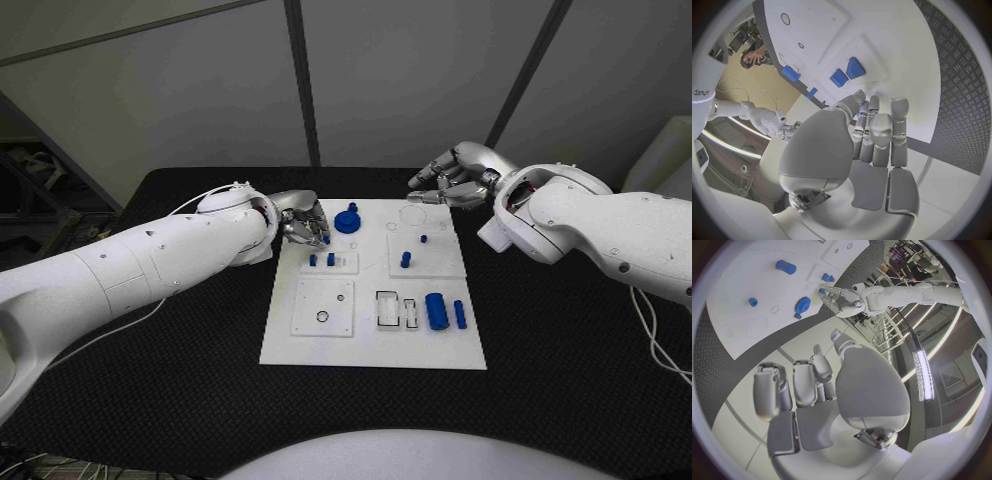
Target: Assemble the parts on the task board
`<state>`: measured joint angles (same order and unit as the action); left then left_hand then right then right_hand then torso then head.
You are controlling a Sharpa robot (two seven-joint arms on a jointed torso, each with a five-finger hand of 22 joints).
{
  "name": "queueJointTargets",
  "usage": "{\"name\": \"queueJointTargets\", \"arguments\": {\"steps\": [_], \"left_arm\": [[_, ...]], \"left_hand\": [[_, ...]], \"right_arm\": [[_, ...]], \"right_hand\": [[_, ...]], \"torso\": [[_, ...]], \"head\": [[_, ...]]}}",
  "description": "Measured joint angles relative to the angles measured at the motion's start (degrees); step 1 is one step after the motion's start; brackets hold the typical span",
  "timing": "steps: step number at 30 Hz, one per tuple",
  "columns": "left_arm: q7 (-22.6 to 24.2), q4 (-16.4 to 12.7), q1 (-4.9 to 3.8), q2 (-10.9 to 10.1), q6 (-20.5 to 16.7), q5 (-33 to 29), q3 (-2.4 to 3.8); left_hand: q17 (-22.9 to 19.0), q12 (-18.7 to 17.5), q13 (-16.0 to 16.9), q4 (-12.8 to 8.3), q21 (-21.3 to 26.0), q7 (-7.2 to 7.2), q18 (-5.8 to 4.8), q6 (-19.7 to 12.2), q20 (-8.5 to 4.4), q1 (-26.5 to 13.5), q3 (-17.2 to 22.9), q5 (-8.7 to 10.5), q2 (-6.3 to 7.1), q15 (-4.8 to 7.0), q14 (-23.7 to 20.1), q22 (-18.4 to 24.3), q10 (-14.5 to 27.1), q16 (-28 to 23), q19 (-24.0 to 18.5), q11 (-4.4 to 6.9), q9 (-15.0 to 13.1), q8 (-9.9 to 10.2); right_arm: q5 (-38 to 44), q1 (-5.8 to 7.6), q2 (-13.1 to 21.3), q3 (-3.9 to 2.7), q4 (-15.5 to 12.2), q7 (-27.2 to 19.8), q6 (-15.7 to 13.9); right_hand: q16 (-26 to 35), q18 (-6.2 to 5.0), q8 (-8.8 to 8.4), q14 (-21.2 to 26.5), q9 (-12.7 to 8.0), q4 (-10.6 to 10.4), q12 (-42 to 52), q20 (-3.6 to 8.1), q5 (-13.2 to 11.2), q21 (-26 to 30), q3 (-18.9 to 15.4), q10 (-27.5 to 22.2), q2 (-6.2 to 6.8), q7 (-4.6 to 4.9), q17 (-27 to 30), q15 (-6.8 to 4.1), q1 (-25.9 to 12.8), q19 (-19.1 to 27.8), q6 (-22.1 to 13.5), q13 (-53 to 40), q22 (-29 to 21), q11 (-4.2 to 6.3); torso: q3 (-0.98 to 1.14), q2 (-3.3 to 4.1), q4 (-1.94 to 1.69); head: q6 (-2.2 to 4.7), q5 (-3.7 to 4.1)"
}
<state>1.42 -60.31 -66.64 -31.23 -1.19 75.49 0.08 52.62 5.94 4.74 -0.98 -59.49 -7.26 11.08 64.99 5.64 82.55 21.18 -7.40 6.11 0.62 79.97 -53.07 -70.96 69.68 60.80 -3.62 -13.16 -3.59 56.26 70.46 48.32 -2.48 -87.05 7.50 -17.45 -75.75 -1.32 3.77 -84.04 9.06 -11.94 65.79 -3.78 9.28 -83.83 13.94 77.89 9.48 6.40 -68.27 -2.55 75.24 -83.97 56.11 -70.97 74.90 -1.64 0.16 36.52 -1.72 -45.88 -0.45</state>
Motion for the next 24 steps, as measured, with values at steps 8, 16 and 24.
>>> {"name": "queueJointTargets", "arguments": {"steps": [8, 16, 24], "left_arm": [[-0.6, 0.0, 0.13, 0.0, 0.5, 0.2, -0.07], [-0.8, -0.1, 0.13, -0.2, 0.5, 0.3, -0.05], [-0.8, 0.1, 0.11, -1.6, -0.2, -0.5, 0.12]], "left_hand": [[-0.5, -0.7, -0.5, -0.5, 0.0, -0.84, 0.01, -2.3, 0.21, -0.8, 0.0, 0.10, 0.82, -0.21, 0.2, -0.2, 0.6, 0.0, 0.2, -0.62, 1.3, -0.1], [-1.1, -0.7, -0.7, -1.3, -0.2, -0.93, -0.01, -8.8, 0.41, -1.8, 0.5, 0.34, 1.80, -0.20, 0.2, -0.4, 0.7, 0.4, 0.4, -0.72, 4.4, -0.1], [-16.6, -1.9, -1.1, -2.1, 5.5, -1.99, -0.01, -8.7, 1.08, -2.1, 1.4, 0.34, 2.10, -1.28, -6.8, 5.3, 2.6, -9.4, -5.0, -1.72, 5.7, -1.0]], "right_arm": [[0.0, 0.00, 0.1, 0.00, 0.0, 0.0, 0.0], [0.0, 0.00, 0.1, 0.00, 0.1, 0.0, 0.0], [3.0, 0.00, -0.2, 0.01, 2.0, 0.6, 0.3]], "right_hand": [[0.0, 0.00, 0.00, 0.0, 0.1, 0.0, 0.0, 0.00, 0.0, 0.0, 0.0, 0.0, 0.00, 0.00, 0.0, 0.00, 0.0, 0.0, 0.0, 0.0, 0.0, 0.00], [0.0, 0.00, 0.00, 0.0, 0.1, 0.0, -0.6, 0.00, 0.0, 0.0, 0.0, 0.0, 0.00, 0.00, 0.1, 0.00, 0.0, 0.0, 0.0, 0.6, 0.0, 0.00], [7.2, 0.00, 0.00, 0.7, 0.8, 0.4, -36.1, 0.00, -0.2, 1.2, 4.4, -16.2, 0.25, 0.54, 8.2, 0.02, 4.3, 0.0, 1.4, 28.2, 0.0, -0.65]], "torso": [[0.00, 0.01, 0.00], [0.00, -0.01, -0.03], [-0.03, -0.02, -0.03]], "head": [[-0.12, -0.03], [-0.11, 0.02], [0.13, 0.22]]}}
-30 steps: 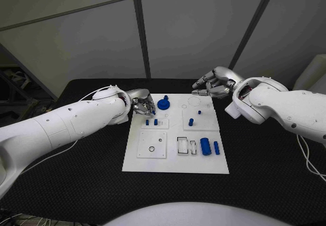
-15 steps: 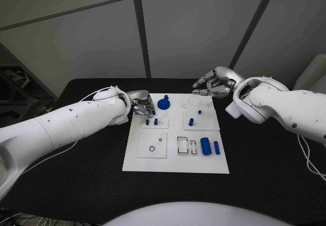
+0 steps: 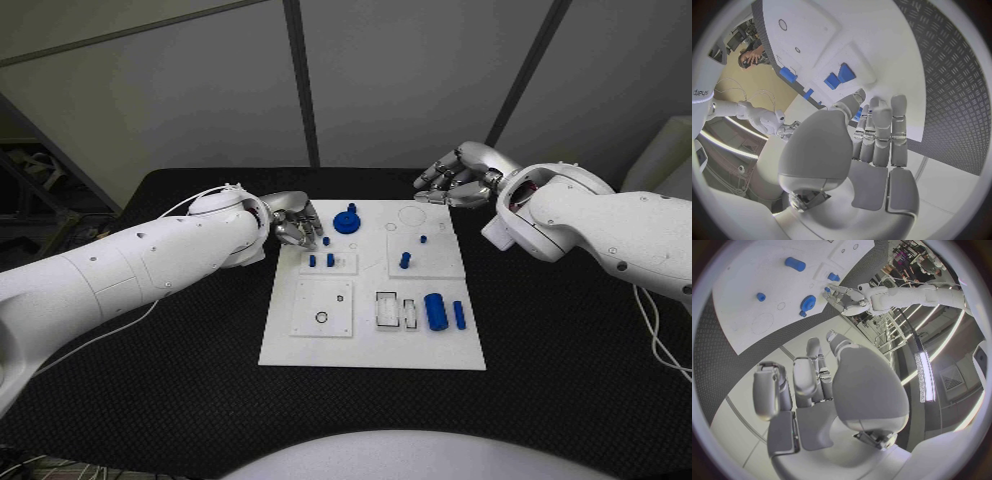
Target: Assemble the parts on the task board
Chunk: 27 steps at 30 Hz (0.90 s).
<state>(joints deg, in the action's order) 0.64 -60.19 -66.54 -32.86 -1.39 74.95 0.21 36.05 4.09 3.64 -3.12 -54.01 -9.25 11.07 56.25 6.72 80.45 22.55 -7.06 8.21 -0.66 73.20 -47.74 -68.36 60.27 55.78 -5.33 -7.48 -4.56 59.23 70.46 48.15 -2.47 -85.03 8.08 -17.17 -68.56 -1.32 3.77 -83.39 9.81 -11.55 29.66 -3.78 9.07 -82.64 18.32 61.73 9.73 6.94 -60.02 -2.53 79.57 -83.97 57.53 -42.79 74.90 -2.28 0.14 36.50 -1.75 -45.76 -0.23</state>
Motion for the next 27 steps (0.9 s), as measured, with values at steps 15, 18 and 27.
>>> {"name": "queueJointTargets", "arguments": {"steps": [15, 18, 27], "left_arm": [[6.2, -8.2, 0.14, -9.9, -7.4, -20.4, 1.56], [9.3, -11.3, 0.31, -11.8, -9.3, -26.4, 1.58], [18.6, -18.7, 1.03, -16.3, -13.2, -48.9, 1.58]], "left_hand": [[-9.8, 0.7, 0.2, -1.4, 4.1, 0.38, 0.02, 5.1, -0.08, 0.4, 1.7, -1.12, -1.09, 0.24, -3.9, 2.3, -1.1, -11.3, -2.2, 0.20, 0.0, -0.9], [-10.5, 0.7, 0.2, -1.4, 4.6, 0.26, 0.04, 5.4, -0.06, 0.2, 1.7, -1.12, -1.35, 0.24, -3.9, 2.6, -1.1, -12.4, -2.6, 0.21, 0.0, -0.9], [-11.9, 1.0, 0.2, -1.6, 5.9, 0.26, 0.05, 5.8, -0.05, -0.2, 1.6, -1.12, -1.77, 0.24, -3.9, 3.3, -1.3, -14.7, -3.0, 0.41, 0.0, -0.9]], "right_arm": [[27.2, -1.73, -3.6, 1.61, 3.3, 3.2, 3.8], [30.2, -2.11, -4.1, 1.74, 4.0, 3.8, 4.6], [35.6, -2.89, -5.4, 2.13, 5.0, 5.0, 7.2]], "right_hand": [[0.3, 0.00, 0.39, -0.7, 0.6, 3.7, -24.0, -1.25, -0.1, -1.4, 6.2, 4.7, 1.64, 0.51, 0.6, 1.62, 2.5, 0.0, 4.4, 24.5, 0.0, -1.61], [0.3, 0.00, 0.38, -0.7, 0.5, 3.8, -25.0, -1.25, -0.2, -1.4, 6.3, 4.7, 1.64, 0.68, 0.8, 1.62, 2.5, 0.0, 4.5, 25.6, 0.0, -1.61], [0.6, 0.00, 0.17, -0.6, 0.3, 4.4, -26.0, -1.66, -0.4, -1.4, 6.2, 3.9, 1.95, 0.69, 1.3, 2.04, 2.2, 0.0, 4.5, 27.7, 0.0, -2.44]], "torso": [[-0.05, 0.06, -0.05], [-0.12, 0.09, -0.05], [-0.15, 0.07, -0.10]], "head": [[1.47, 2.86], [1.55, 3.20], [1.71, 3.46]]}}
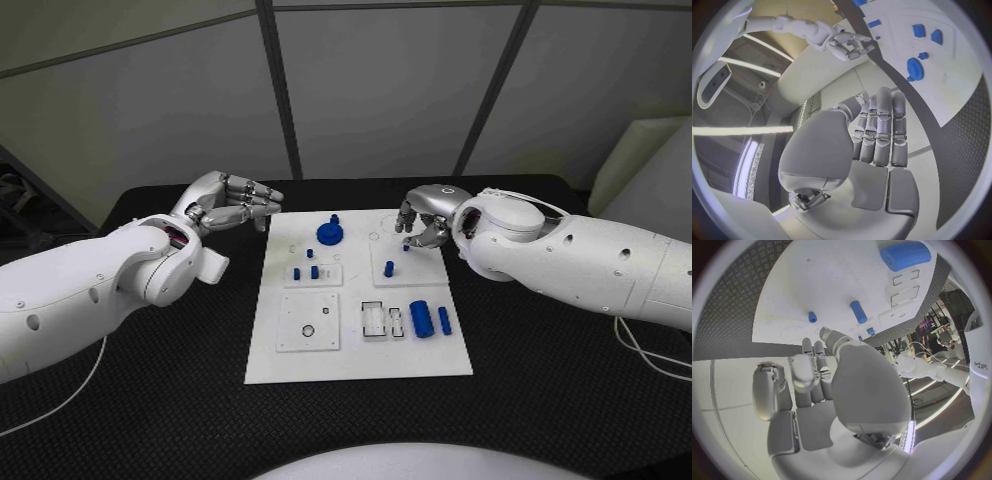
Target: Assemble the parts on the task board
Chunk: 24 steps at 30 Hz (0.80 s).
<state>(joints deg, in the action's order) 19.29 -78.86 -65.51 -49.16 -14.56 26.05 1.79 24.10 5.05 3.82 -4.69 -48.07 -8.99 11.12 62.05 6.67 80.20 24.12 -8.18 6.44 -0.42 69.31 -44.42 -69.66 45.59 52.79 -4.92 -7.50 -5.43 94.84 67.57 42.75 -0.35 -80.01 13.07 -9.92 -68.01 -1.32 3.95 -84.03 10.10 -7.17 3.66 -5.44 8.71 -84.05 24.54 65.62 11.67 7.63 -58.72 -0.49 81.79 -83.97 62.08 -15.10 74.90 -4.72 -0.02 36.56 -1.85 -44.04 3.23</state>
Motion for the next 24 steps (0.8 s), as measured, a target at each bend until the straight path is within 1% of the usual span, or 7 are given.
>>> {"name": "queueJointTargets", "arguments": {"steps": [2, 4, 6, 10, 14, 22, 24], "left_arm": [[1.3, -1.0, 0.08, -0.6, -0.2, -3.8, 0.00], [2.5, -1.8, 0.16, -1.1, -0.2, -7.5, 0.00], [3.2, -2.3, 0.22, -1.4, -0.2, -10.1, 0.00], [4.5, -3.1, 0.26, -2.0, -0.2, -14.6, 0.00], [5.2, -3.4, 0.29, -2.3, -0.2, -17.0, 0.00], [5.8, -3.7, 0.31, -2.7, 0.0, -19.1, 0.00], [5.9, -3.8, 0.31, -2.7, 0.0, -19.4, 0.00]], "left_hand": [[-0.1, 0.0, 0.0, 0.0, 0.0, 0.00, 0.00, 0.0, 0.00, -0.1, 0.0, 0.00, -0.13, 0.00, 0.0, 0.1, 0.0, -0.2, 0.0, 0.00, 0.0, 0.0], [-0.3, 0.0, 0.0, 0.0, 0.2, 0.00, 0.00, 0.0, 0.00, -0.1, 0.0, 0.00, -0.13, 0.00, 0.0, 0.2, 0.0, -0.5, 0.0, 0.00, 0.0, 0.0], [-0.3, 0.0, 0.0, -0.2, 0.2, 0.00, 0.00, 0.0, 0.00, -0.1, -0.2, 0.00, -0.13, 0.00, 0.0, 0.2, 0.0, -0.5, 0.0, 0.00, 0.0, 0.2], [-0.5, 0.0, 0.0, -0.2, 0.4, 0.00, 0.00, 0.0, 0.21, -0.1, -0.2, 0.00, -0.12, 0.00, 0.0, 0.2, 0.0, -0.8, -0.2, 0.00, 0.1, 0.3], [-0.5, 0.0, 0.0, -0.2, 0.4, 0.00, 0.00, 0.0, 0.21, -0.1, -0.2, 0.00, -0.12, 0.00, 0.0, 0.2, 0.0, -0.8, -0.2, 0.00, 0.1, 0.3], [-0.6, 0.0, 0.0, -0.2, 0.4, 0.00, 0.00, 0.0, 0.21, -0.1, -0.2, 0.00, -0.12, 0.00, 0.0, 0.3, 0.0, -1.2, -0.2, 0.00, 0.1, 0.5], [-0.6, 0.0, 0.0, -0.2, 0.4, 0.00, 0.01, 0.0, 0.21, -0.1, -0.2, 0.00, -0.12, 0.00, 0.0, 0.3, 0.0, -1.2, -0.2, 0.00, 0.1, 0.5]], "right_arm": [[0.6, -0.08, -0.2, 0.03, 0.2, 0.2, 0.5], [1.1, -0.17, -0.3, 0.05, 0.3, 0.4, 1.0], [1.5, -0.22, -0.4, 0.07, 0.5, 0.5, 1.5], [2.1, -0.49, -0.7, 0.08, 0.8, 0.7, 2.5], [2.5, -0.81, -0.9, 0.11, 1.0, 0.7, 3.2], [2.9, -1.09, -1.5, 0.11, 1.8, 0.6, 4.1], [3.0, -1.17, -1.7, 0.11, 2.0, 0.5, 4.2]], "right_hand": [[0.0, 0.00, 0.00, 0.1, -0.1, 0.2, 0.0, 0.00, 0.0, 0.0, -0.2, -0.2, 0.00, 0.00, 0.1, 0.09, 0.0, 0.0, 0.0, 0.4, 0.0, -0.19], [0.0, 0.00, 0.00, 0.2, -0.1, 0.2, 0.0, 0.00, 0.0, 0.0, -0.2, -0.4, 0.00, 0.00, 0.2, 0.21, 0.0, 0.0, 0.0, 0.7, 0.0, 0.01], [0.0, 0.00, 0.00, 0.2, -0.2, 0.3, 0.0, -0.19, 0.0, 0.0, 0.0, -0.6, 0.00, 0.00, 0.2, 0.21, 0.0, -0.2, 0.0, 0.9, 0.0, -0.20], [0.0, 0.00, 0.00, 0.0, -0.2, 0.5, 0.0, -0.40, 0.0, 0.0, -0.2, -0.6, 0.00, 0.22, 0.2, 0.41, 0.0, 0.0, -0.2, 1.2, 0.0, -0.20], [0.0, 0.00, 0.00, 0.0, -0.2, 0.8, 0.0, -0.40, 0.0, 0.0, 0.2, -0.6, 0.00, 0.22, 0.2, 0.41, 0.0, 0.0, -0.2, 1.6, 0.0, -0.20], [0.0, 0.00, 0.00, 0.0, -0.2, 1.4, 0.0, -0.40, 0.0, 0.0, 0.7, -0.6, -0.03, 0.22, 0.2, 0.41, 0.0, 0.0, -0.2, 2.3, 0.0, -0.20], [0.0, 0.00, 0.00, 0.0, -0.2, 1.7, 0.0, -0.40, 0.0, 0.0, 1.0, -0.6, -0.35, 0.35, 0.2, 0.41, 0.4, 0.0, -0.1, 2.6, 0.0, -0.20]], "torso": [[0.01, -0.01, 0.03], [0.01, -0.02, 0.07], [0.03, -0.03, 0.10], [0.07, -0.03, 0.12], [0.10, -0.03, 0.12], [0.13, -0.02, 0.12], [0.13, -0.01, 0.12]], "head": [[0.01, -0.02], [0.00, -0.02], [-0.07, -0.03], [-0.09, -0.03], [-0.09, 0.13], [-0.12, 0.09], [-0.17, 0.06]]}}
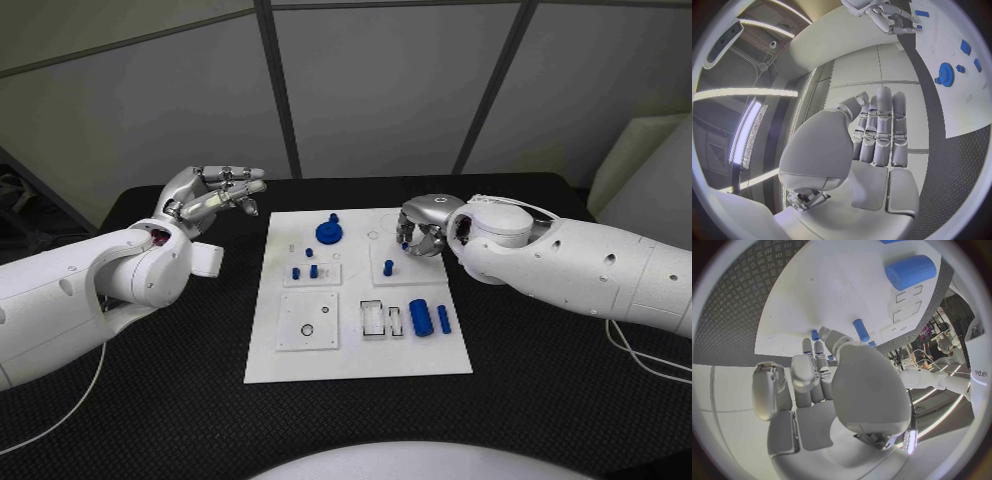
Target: Assemble the parts on the task board
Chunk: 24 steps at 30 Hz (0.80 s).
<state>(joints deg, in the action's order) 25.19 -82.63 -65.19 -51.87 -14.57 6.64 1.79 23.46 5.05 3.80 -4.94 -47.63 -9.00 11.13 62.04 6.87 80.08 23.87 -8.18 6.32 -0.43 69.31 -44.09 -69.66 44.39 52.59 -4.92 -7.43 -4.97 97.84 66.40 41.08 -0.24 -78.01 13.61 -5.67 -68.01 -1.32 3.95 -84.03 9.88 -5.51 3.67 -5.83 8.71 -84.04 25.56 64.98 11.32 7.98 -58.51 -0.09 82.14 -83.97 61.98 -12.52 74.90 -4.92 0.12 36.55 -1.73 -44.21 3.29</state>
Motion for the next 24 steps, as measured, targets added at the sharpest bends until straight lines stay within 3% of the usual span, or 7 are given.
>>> {"name": "queueJointTargets", "arguments": {"steps": [11, 16, 24], "left_arm": [[0.1, -0.5, 0.01, -0.3, 0.3, -0.8, -0.01], [0.1, -0.7, 0.01, -0.4, 0.3, -0.9, -0.01], [0.1, -0.8, 0.01, -0.4, 0.4, -1.0, -0.01]], "left_hand": [[-0.1, 0.0, 0.0, -0.1, 0.4, 0.00, 0.00, 0.0, 0.00, 0.0, -0.1, 0.00, 0.00, 0.00, 0.0, 0.1, 0.0, -0.3, 0.0, 0.00, 0.0, 0.0], [-0.1, 0.0, 0.0, -0.1, 0.4, 0.00, 0.00, 0.0, 0.00, 0.0, -0.1, 0.00, 0.00, 0.00, 0.0, 0.1, 0.0, -0.3, 0.0, 0.00, 0.0, 0.0], [-0.3, 0.0, 0.0, -0.1, 0.4, 0.00, 0.00, 0.0, 0.00, -0.2, -0.1, 0.00, -0.23, 0.00, 0.0, 0.2, 0.0, -0.5, 0.0, 0.00, 0.1, 0.2]], "right_arm": [[0.2, -0.39, -1.0, -0.09, 1.3, -0.2, 0.5], [0.4, -0.36, -1.4, -0.12, 1.7, -0.2, 0.5], [1.3, -0.48, -1.5, -0.15, 1.6, 0.1, 0.4]], "right_hand": [[0.0, 0.00, 0.00, 0.0, 0.0, 1.1, 0.0, 0.00, 0.3, 0.0, 1.1, 0.8, -0.91, -0.18, -0.3, 0.00, 0.4, 0.0, 0.7, 1.2, 0.0, 0.31], [-0.7, 0.00, 0.29, 0.0, 0.1, 1.9, 0.3, 0.00, 0.3, -0.9, 1.9, 2.8, -2.39, -0.63, -0.8, 0.00, 0.7, 0.0, 2.3, 1.7, 0.0, 0.73], [-1.3, 0.00, 1.00, 0.0, 0.9, 4.6, 1.0, 0.54, 0.6, -3.7, 2.3, 6.0, -4.00, -1.37, -1.0, -1.06, 1.1, -0.1, 4.8, 1.9, 0.0, 1.63]], "torso": [[0.01, 0.04, 0.01], [0.03, 0.04, 0.01], [0.03, 0.03, 0.05]], "head": [[-0.25, -0.19], [-0.47, -0.39], [-0.86, -0.65]]}}
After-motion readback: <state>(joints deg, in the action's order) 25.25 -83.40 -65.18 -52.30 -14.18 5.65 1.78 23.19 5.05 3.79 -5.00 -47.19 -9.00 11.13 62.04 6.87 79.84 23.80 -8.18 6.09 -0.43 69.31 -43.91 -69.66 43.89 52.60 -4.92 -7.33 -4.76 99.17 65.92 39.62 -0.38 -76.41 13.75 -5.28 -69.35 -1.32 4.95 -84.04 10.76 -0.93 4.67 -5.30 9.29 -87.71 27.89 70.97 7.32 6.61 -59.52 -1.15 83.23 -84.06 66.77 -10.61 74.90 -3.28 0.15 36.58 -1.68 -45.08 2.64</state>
